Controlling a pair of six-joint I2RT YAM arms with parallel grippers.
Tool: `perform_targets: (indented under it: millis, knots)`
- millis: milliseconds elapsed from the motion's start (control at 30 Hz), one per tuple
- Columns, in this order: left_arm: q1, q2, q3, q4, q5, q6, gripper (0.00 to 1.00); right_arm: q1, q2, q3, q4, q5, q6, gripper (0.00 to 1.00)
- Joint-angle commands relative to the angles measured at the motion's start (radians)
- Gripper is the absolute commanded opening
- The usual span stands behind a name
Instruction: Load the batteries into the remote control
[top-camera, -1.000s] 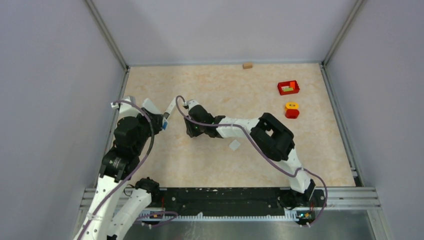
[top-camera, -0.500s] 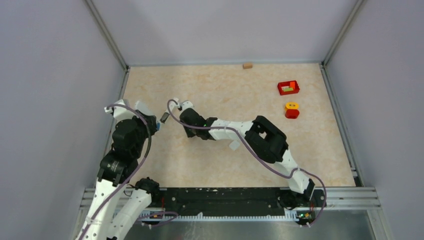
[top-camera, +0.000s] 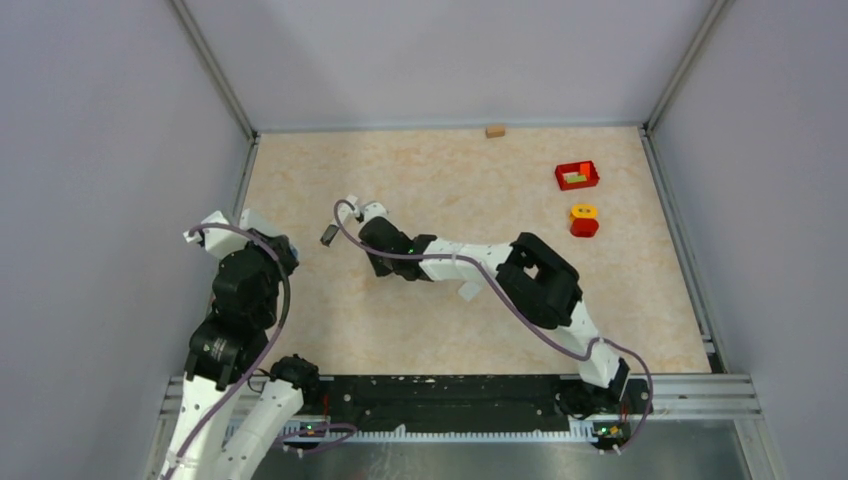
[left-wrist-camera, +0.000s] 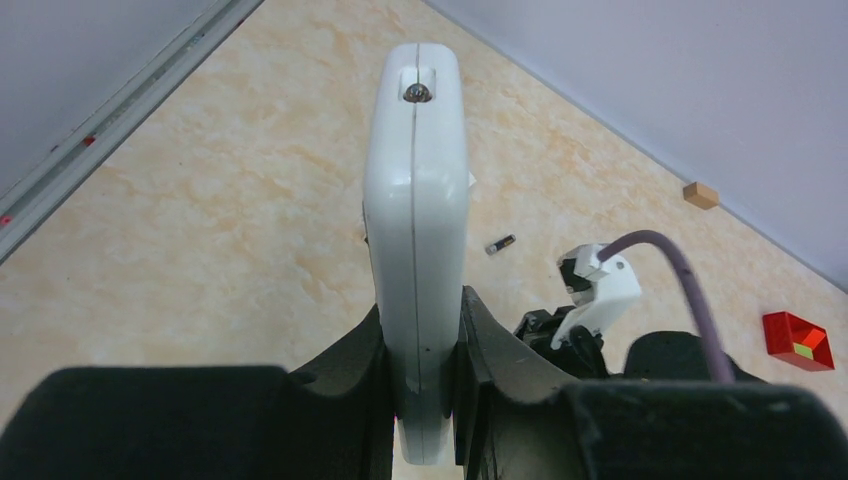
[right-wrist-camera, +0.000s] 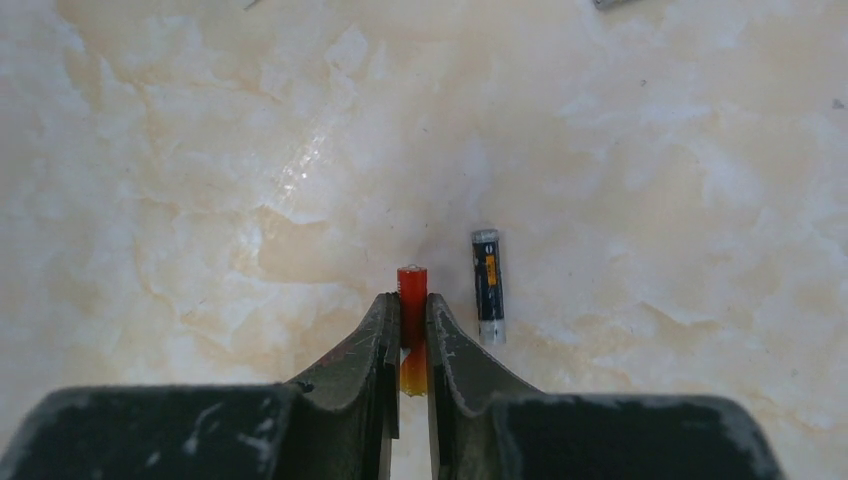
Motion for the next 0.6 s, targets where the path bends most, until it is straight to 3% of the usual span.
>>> perform_targets:
  millis: [0,267,567]
  knots:
    - [0.002,-0.011,0.026,0.037,0.049,0.001,0.00,-0.012,-0.242,-0.057,0.049,-0.047,0.086,0.10]
    - [0.002,-0.009,-0.073,0.266,0.358,-0.022,0.00,-0.068,-0.660,-0.350,0.188,0.014,0.223,0.10]
    - [0.002,0.124,-0.205,0.735,0.723,-0.266,0.00,-0.070,-1.017,-0.529,0.164,0.206,0.538,0.11]
